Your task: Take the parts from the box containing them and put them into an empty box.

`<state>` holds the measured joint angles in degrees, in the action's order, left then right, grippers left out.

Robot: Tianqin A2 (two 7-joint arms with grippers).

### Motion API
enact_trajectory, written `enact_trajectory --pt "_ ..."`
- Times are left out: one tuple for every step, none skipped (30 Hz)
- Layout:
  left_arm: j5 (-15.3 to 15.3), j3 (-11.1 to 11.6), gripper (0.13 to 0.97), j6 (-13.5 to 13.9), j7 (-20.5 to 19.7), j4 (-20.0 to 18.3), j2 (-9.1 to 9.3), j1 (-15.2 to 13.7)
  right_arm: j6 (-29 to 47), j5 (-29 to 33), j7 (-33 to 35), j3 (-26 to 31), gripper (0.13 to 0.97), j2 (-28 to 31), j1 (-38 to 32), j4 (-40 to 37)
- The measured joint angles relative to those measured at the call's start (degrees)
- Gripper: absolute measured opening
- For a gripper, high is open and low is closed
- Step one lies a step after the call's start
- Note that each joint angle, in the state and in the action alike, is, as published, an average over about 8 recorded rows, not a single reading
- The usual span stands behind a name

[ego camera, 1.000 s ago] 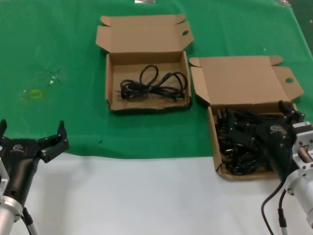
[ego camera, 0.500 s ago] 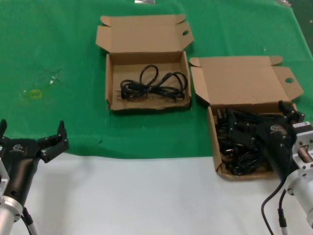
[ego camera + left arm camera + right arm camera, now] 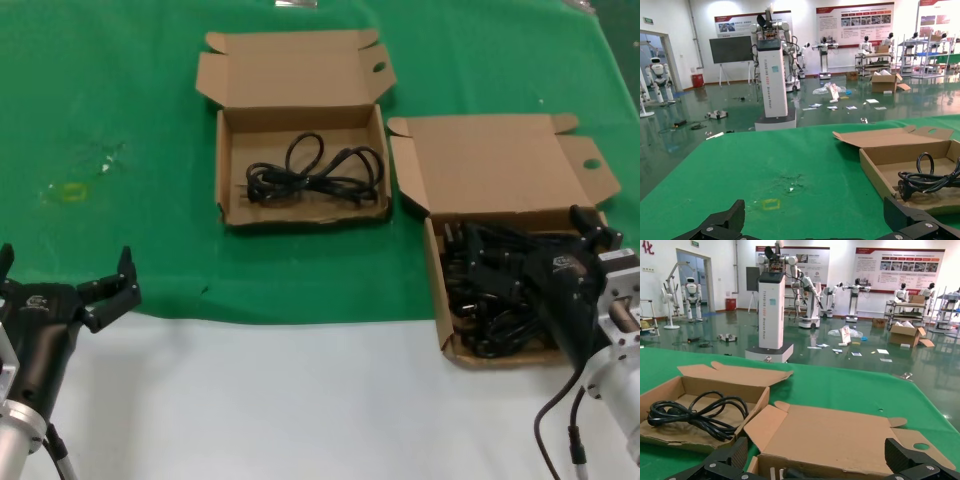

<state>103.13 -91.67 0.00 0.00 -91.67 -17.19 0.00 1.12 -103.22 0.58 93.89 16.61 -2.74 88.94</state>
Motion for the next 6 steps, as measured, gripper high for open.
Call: enact_trajectory --pt "0.00 0.00 0.966 0.00 0.00 0.00 0.00 0.00 0.00 0.00 0.00 0.00 0.966 0.00 0.00 0.00" --pt "0.00 0.00 0.966 0.00 0.00 0.00 0.00 0.00 0.00 0.00 0.00 0.00 0.966 0.00 0.00 0.00" --pt "0.00 0.00 0.966 0.00 0.00 0.00 0.00 0.00 0.00 0.00 0.00 0.00 0.966 0.00 0.00 0.00" --pt "0.00 0.00 0.966 0.00 0.00 0.00 0.00 0.00 0.00 0.00 0.00 0.00 0.966 0.00 0.00 0.00" --pt "0.00 0.00 0.966 0.00 0.00 0.00 0.00 0.00 0.00 0.00 0.00 0.00 0.966 0.00 0.00 0.00" --pt "0.00 0.00 0.966 0.00 0.00 0.00 0.00 0.00 0.00 0.00 0.00 0.00 0.966 0.00 0.00 0.00"
